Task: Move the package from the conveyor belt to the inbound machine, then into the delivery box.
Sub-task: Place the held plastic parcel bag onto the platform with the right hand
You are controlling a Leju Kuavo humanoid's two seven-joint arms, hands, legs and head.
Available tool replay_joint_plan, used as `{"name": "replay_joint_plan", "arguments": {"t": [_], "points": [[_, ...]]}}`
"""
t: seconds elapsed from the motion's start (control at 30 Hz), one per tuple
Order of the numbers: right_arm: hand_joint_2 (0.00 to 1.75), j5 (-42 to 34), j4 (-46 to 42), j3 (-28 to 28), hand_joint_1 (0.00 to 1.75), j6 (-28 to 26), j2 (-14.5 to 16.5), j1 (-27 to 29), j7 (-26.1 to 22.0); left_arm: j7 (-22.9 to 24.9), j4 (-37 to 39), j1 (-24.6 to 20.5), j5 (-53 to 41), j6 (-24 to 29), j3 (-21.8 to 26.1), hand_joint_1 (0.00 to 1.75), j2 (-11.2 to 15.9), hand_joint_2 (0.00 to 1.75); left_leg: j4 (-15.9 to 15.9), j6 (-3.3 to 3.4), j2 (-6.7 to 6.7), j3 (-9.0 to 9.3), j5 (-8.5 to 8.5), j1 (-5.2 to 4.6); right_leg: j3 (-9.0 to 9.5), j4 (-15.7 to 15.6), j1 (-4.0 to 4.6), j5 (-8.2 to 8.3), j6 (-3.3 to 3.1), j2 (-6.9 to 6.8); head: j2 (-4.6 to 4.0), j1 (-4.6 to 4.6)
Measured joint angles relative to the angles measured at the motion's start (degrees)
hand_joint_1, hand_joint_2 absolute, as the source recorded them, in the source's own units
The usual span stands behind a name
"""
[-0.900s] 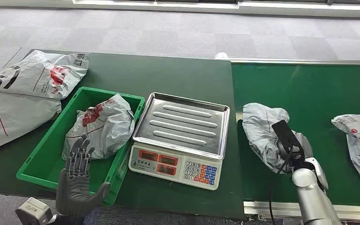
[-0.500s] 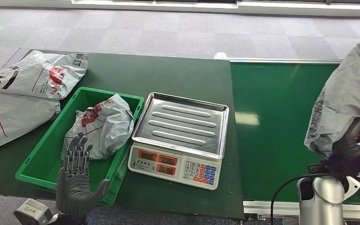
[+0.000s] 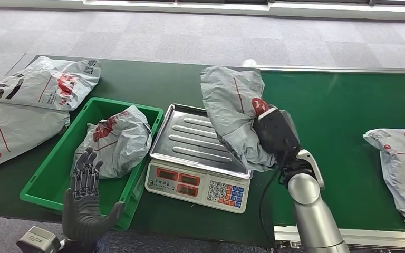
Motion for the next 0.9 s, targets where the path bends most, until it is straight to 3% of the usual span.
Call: {"name": "replay_joint_plan", "arguments": {"t": [0.3, 0.33, 0.43, 0.47, 0.7, 0.9], "points": [[1.75, 1.45, 6.82, 4.68, 1.75, 2.98, 0.75, -4.00, 3.59, 0.52, 0.01, -0.14, -0.04, -0.01, 0.00, 0.00, 0.26, 1.75, 0.00, -0.01, 0.02, -0.16, -0.01, 0.00, -0.13, -0.01, 0.00, 0.00, -0.02, 0.04, 0.00, 0.01], [1.75, 2.08, 8.04, 5.14, 1.56, 4.58, 0.81, -4.76, 5.23, 0.84, 0.04, -0.25, 0.00, -0.03, 0.00, 0.00, 0.31, 1.75, 0.00, -0.01, 0.04, -0.17, -0.01, 0.00, -0.16, -0.01, 0.00, 0.01, -0.02, 0.07, 0.00, 0.01], [1.75, 4.40, 14.32, 6.74, 0.27, 6.48, 1.37, -7.66, 8.12, 1.93, 0.34, -1.01, 0.43, -0.29, 0.00, 0.00, 0.51, 1.75, 0.00, -0.03, 0.04, -0.17, 0.04, 0.00, -0.19, 0.00, 0.01, 0.05, -0.05, 0.06, 0.00, 0.00], [1.75, 5.06, 16.46, 7.14, 0.02, 5.90, 1.56, -8.52, 8.24, 2.16, 0.46, -1.20, 0.57, -0.49, 0.00, 0.00, 0.57, 1.75, 0.00, -0.04, 0.03, -0.17, 0.06, 0.01, -0.19, 0.00, 0.01, 0.06, -0.06, 0.04, 0.00, 0.00], [1.75, 9.19, 22.72, 8.18, 0.00, 2.34, 1.77, -10.48, 5.94, 2.81, 1.02, -1.29, 1.81, -2.14, 0.00, 0.00, 0.86, 1.75, 0.00, -0.04, 0.04, -0.19, 0.07, 0.01, -0.25, 0.02, 0.01, 0.07, -0.07, 0.05, 0.00, 0.00], [1.75, 10.83, 22.72, 8.42, 0.00, 4.31, 1.77, -9.70, 1.97, 3.51, 1.33, -1.68, 0.25, -2.80, -0.01, 0.00, 0.87, 1.75, 0.00, -0.04, 0.04, -0.22, 0.07, 0.01, -0.30, 0.00, 0.01, 0.07, -0.07, 0.05, 0.00, 0.00]]}}
